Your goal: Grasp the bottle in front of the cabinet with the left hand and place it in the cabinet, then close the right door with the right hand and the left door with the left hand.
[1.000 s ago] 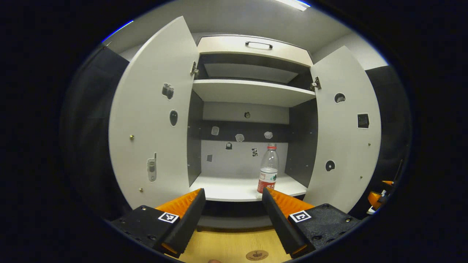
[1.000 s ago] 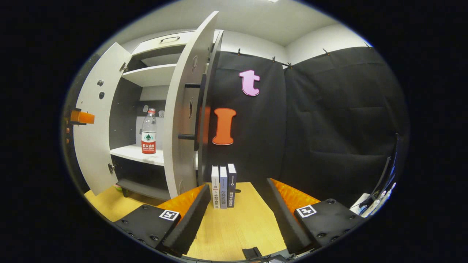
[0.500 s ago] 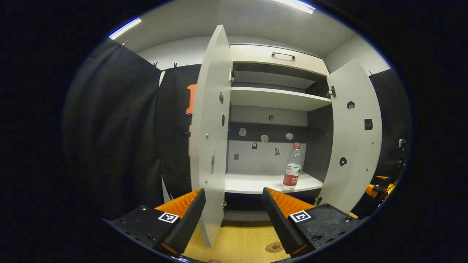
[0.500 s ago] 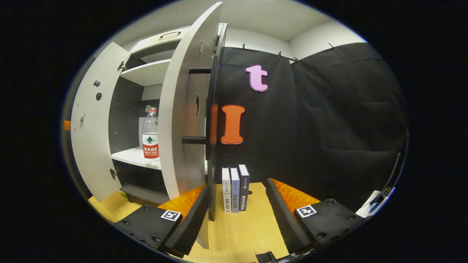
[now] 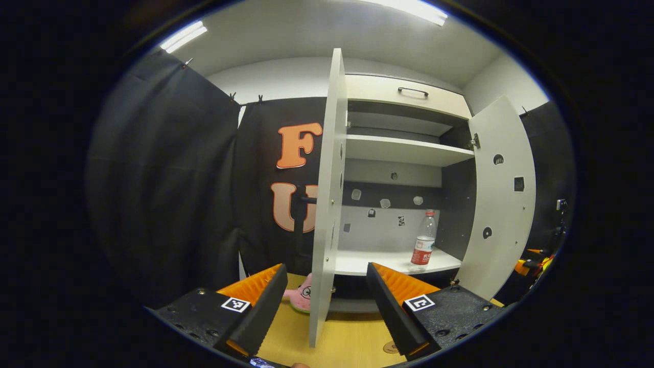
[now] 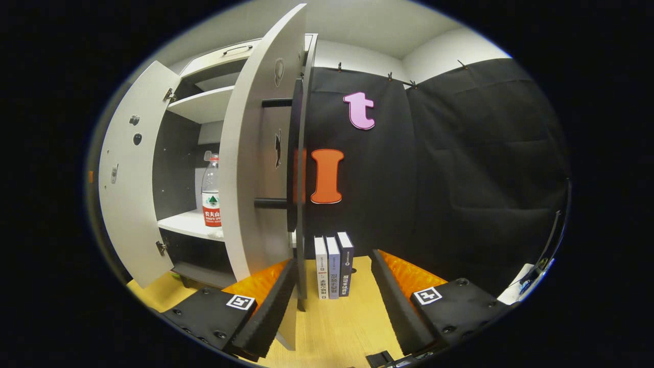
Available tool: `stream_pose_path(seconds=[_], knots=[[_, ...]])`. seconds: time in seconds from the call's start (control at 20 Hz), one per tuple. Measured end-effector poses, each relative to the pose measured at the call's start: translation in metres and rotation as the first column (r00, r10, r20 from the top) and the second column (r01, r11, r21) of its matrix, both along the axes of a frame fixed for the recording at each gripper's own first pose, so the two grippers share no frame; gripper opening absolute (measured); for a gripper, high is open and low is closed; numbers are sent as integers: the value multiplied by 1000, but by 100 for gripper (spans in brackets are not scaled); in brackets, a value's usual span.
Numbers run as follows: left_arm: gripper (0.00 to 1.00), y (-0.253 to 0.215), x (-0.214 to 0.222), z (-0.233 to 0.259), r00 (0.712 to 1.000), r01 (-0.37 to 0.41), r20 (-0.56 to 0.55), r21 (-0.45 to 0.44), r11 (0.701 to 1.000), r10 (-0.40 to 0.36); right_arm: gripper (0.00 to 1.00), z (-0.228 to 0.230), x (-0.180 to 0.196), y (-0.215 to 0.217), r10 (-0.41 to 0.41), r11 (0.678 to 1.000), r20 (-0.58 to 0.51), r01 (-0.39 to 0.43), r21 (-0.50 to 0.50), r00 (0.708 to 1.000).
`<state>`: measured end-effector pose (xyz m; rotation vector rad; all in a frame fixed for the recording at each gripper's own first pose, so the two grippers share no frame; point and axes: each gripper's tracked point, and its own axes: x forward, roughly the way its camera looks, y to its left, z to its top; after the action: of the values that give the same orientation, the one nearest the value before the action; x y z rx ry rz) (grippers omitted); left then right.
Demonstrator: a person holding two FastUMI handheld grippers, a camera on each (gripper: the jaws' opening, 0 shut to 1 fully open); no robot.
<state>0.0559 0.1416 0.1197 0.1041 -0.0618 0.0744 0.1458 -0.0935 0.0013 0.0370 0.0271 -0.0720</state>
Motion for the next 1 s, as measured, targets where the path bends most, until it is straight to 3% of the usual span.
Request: stream_pose_path(seconds=[0.05, 0.6, 0.75, 0.8, 0.95, 1.0], knots=[[95, 2, -2, 4, 1000, -1, 7, -9, 1000, 1, 97, -1, 0, 6, 13, 1000, -4, -13, 3, 1000], [95, 49, -21, 5, 994, -101, 29, -12, 995, 101, 97, 6, 20, 89, 182, 981, 6, -181, -63, 983], [94, 60, -24, -1, 993, -118, 22, -11, 993, 118, 97, 9, 36, 99, 181, 980, 16, -180, -83, 983], [94, 62, -23, -2, 993, -119, 21, -16, 993, 119, 92, 10, 41, 102, 180, 980, 18, -178, -86, 983], [94, 74, -21, -7, 991, -134, 12, -22, 991, 134, 100, 12, 58, 110, 179, 981, 23, -176, -84, 984], [94, 76, -20, -7, 990, -137, 12, -20, 990, 137, 97, 11, 64, 113, 179, 981, 24, -176, -84, 984]])
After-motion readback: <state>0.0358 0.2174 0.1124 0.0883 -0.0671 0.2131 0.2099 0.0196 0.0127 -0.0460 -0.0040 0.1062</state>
